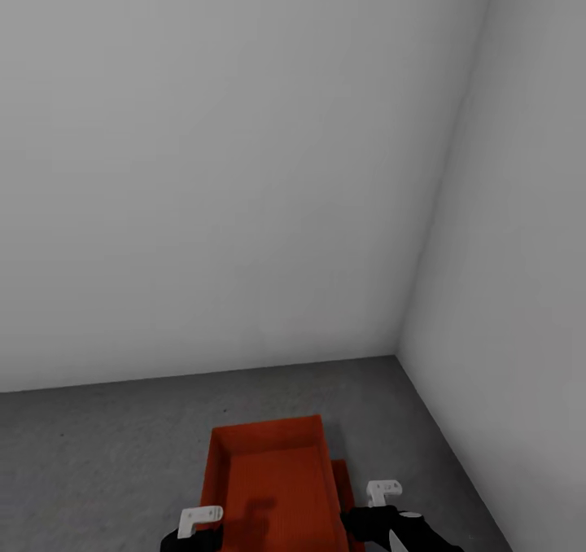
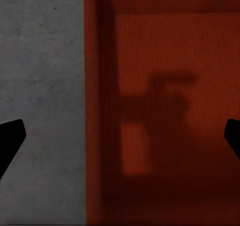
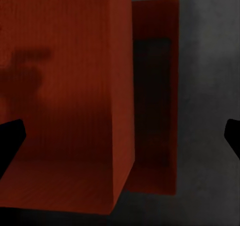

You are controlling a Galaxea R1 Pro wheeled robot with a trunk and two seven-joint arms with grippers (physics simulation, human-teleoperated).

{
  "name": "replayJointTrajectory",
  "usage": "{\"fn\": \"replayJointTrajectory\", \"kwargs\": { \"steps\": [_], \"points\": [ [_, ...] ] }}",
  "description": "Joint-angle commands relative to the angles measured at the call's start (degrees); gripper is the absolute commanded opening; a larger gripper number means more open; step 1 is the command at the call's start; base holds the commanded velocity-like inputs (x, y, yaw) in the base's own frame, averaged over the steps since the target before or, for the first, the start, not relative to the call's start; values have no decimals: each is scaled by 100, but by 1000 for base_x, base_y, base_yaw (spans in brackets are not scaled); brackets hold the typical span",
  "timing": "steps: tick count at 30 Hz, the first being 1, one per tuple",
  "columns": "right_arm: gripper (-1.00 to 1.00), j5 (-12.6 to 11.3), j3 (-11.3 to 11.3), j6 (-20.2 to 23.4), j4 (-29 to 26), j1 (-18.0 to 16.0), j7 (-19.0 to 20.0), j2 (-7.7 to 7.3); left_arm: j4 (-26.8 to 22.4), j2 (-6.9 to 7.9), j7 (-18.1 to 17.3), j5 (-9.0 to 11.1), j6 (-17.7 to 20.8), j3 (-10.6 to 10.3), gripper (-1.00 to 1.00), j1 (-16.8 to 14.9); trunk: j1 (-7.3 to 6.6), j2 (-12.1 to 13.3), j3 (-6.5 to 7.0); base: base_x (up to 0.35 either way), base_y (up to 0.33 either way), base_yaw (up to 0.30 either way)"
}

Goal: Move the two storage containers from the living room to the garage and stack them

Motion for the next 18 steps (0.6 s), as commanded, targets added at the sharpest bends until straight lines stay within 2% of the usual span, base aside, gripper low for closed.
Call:
{"fn": "replayJointTrajectory", "kwargs": {
  "steps": [1,18],
  "points": [
    [100,-10,17,34,-12,0,12,-2,10,2,36,42,-16,-50,100,-3,-23,39,13,0,0,0],
    [100,-5,27,39,-14,0,11,-2,44,0,61,40,435,-52,100,-1,-396,721,318,0,0,-2]
  ]
}}
